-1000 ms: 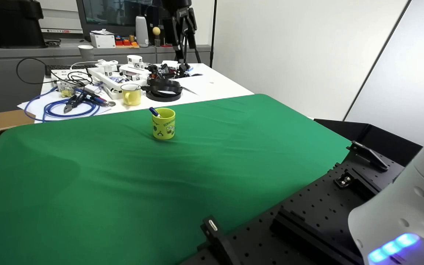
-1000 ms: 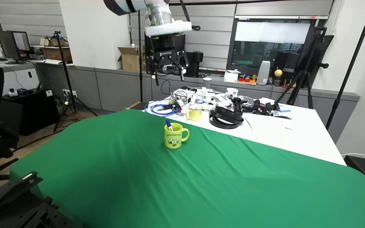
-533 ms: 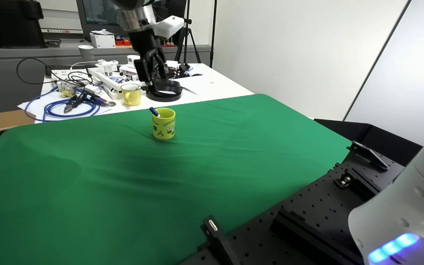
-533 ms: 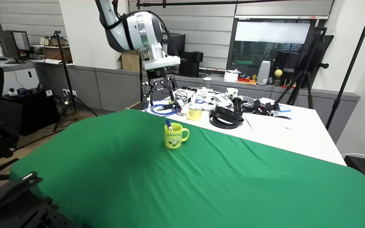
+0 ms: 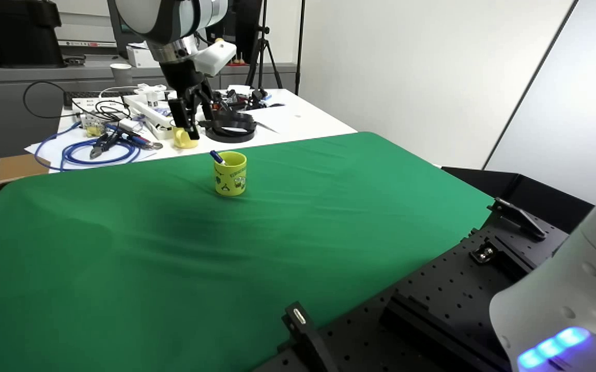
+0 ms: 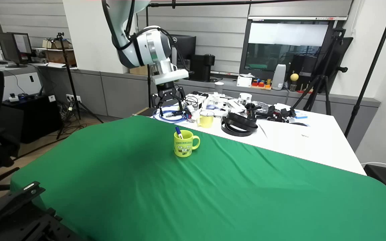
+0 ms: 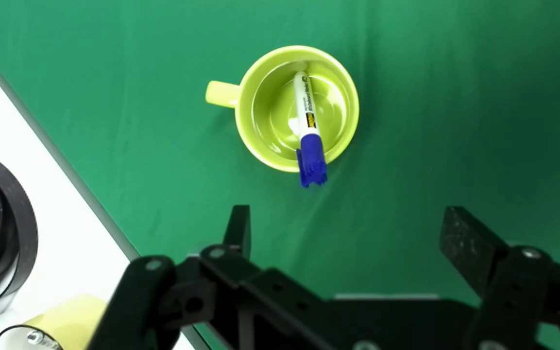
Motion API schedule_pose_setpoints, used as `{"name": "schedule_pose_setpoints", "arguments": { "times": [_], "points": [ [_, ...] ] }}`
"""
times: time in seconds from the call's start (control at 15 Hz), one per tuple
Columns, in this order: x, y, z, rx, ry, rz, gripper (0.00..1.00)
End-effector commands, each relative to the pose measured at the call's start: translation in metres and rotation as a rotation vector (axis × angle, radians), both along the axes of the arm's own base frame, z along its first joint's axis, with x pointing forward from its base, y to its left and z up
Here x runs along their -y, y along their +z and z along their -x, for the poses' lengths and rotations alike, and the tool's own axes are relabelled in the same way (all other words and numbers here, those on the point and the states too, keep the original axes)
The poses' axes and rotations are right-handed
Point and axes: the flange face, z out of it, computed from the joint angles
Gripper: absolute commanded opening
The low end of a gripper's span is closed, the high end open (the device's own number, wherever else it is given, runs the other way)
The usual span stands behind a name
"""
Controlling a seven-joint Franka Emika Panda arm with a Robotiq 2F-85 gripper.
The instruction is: Take the pen out of the mug and put it on the table
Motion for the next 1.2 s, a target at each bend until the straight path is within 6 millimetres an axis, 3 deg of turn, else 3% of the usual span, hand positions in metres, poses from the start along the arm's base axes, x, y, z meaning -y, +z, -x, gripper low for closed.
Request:
{"name": "schedule_pose_setpoints", "arguments": {
  "times": [0.0,0.4,1.13],
  "points": [
    [-0.001,-0.001,0.000,-0.003,0.000,0.001,1.00],
    [0.001,-0.007,0.000,-0.003,-0.002,0.012,1.00],
    [0.014,-0.051,-0.001,-0.008,0.006,0.032,1.00]
  ]
}}
